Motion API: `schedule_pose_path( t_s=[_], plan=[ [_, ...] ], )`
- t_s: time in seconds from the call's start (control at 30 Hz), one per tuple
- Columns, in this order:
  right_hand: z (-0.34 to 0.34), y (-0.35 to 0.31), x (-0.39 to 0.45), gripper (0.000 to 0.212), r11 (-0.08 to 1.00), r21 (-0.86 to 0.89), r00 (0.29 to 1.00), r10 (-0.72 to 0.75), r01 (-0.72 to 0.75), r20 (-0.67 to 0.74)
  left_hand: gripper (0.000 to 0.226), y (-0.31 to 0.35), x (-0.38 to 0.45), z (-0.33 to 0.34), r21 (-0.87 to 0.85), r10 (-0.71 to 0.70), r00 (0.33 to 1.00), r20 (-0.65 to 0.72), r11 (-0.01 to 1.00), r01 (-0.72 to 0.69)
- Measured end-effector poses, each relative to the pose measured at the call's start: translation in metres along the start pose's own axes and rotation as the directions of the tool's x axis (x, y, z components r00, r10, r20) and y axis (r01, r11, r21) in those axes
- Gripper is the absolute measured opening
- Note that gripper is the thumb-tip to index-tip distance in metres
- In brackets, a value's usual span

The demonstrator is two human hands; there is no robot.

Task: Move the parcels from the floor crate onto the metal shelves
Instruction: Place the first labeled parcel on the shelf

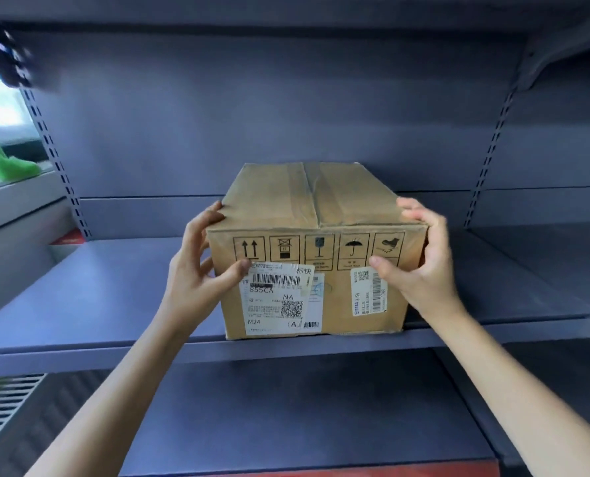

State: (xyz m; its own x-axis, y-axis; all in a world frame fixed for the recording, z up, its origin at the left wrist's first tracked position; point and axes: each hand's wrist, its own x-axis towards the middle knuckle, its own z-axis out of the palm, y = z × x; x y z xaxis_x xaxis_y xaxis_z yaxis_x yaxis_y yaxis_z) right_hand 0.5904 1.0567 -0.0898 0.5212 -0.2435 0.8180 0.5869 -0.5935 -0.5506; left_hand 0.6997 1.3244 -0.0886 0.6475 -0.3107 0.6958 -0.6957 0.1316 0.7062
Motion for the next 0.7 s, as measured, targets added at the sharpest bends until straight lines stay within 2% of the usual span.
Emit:
schedule_pose_path(
  t_s=[0.1, 0.17, 0.27, 0.43, 0.57, 0.7],
  plan=[
    [-0.001, -0.019, -0.007, 0.073, 0.986, -0.020, 0.986, 0.164, -0.164, -0.020, 0.067, 0.015, -0.007, 0.000, 0.083, -0.083, 0.995, -0.051, 0.993, 0.087],
    [-0.002, -0.032, -0.011, 0.082, 0.967, 0.028, 0.964, 0.254, -0.253, -0.077, 0.073, 0.032, -0.016, 0.002, 0.153, -0.071, 0.993, -0.097, 0.985, 0.086],
    [-0.005, -0.059, -0.016, 0.083, 0.930, 0.137, 0.919, 0.361, -0.341, -0.162, 0.064, 0.058, -0.026, 0.003, 0.095, -0.093, 0.986, -0.135, 0.990, 0.106],
    [-0.019, -0.115, -0.031, 0.073, 0.917, 0.116, 0.908, 0.395, -0.381, -0.137, 0.057, 0.099, -0.039, -0.009, 0.112, -0.123, 0.981, -0.147, 0.984, 0.140],
    [-0.037, -0.146, -0.057, 0.059, 0.915, 0.018, 0.907, 0.402, -0.403, -0.123, 0.055, 0.124, -0.059, -0.014, 0.118, -0.181, 0.983, -0.043, 0.976, 0.185],
    [-0.053, -0.162, -0.089, 0.053, 0.905, -0.113, 0.911, 0.402, -0.410, -0.089, 0.049, 0.137, -0.084, -0.006, 0.165, -0.224, 0.974, 0.041, 0.963, 0.214]
  ],
)
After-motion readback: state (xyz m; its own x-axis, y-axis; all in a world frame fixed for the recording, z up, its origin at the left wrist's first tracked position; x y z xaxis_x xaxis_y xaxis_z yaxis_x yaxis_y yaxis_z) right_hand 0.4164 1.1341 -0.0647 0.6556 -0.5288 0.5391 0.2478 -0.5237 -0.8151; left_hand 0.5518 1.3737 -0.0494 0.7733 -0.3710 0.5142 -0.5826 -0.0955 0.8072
